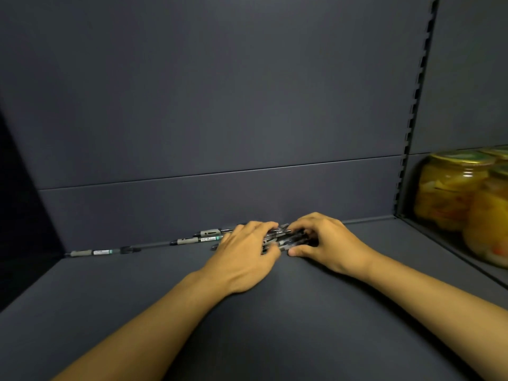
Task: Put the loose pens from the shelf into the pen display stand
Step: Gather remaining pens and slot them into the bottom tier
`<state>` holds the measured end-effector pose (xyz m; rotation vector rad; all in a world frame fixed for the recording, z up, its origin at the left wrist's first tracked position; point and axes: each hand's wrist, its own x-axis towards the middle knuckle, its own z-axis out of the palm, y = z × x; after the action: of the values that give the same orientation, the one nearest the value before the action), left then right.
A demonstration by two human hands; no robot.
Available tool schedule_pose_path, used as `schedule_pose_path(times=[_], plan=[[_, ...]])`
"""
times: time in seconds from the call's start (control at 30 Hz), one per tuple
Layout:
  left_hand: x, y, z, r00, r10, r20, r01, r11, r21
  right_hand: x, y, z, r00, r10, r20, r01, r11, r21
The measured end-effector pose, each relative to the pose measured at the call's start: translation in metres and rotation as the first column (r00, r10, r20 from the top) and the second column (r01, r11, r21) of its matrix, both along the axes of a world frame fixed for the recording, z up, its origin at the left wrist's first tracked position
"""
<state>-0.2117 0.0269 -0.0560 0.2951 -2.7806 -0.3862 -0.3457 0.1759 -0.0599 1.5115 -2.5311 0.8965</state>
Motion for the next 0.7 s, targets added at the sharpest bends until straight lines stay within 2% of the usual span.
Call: schedule_pose_path(times=[0.13,0.23,0.4,0.7], plan=[[0.000,-0.002,-0.005,0.999,0.028,0.027,-0.028,1.000,-0.012,0.005,0.003,0.003,0.998,0.054,0.035,-0.052,0.997,-0.056],[-0.002,-0.004,-0.004,0.999,0.049,0.015,-0.049,0.999,-0.012,0.000,0.009,0.005,0.999,0.027,0.037,-0.023,0.994,-0.107],[-0.001,-0.004,-0.002,0.998,0.029,0.053,-0.029,1.000,0.000,-0.007,0.017,0.002,0.998,-0.020,0.066,0.017,0.999,0.048],[0.002,-0.004,0.009,0.988,-0.057,0.141,0.063,0.997,-0.041,-0.002,0.020,0.007,0.993,0.039,0.114,-0.044,0.998,0.038]])
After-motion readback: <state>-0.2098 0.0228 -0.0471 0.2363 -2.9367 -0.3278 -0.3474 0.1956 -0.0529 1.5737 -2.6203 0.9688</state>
